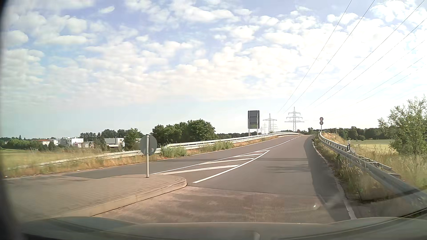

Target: Follow the waypoints while adhering to traffic rules and regulations

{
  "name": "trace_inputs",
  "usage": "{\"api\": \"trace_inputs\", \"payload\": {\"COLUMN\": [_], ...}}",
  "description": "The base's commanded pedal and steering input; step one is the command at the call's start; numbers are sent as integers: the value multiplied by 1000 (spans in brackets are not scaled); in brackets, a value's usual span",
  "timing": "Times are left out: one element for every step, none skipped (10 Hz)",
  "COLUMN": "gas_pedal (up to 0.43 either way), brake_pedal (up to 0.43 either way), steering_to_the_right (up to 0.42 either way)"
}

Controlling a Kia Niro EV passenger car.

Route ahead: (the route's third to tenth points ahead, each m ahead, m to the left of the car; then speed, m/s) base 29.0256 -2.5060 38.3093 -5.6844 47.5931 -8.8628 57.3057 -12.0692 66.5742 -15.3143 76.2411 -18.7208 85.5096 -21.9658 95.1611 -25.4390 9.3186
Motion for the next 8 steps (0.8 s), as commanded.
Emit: {"api": "trace_inputs", "payload": {"gas_pedal": [220, 228, 240, 260, 260, 268, 280, 287], "brake_pedal": [30, 30, 30, 30, 30, 30, 30, 30], "steering_to_the_right": [103, 103, 102, 102, 102, 100, 96, 92]}}
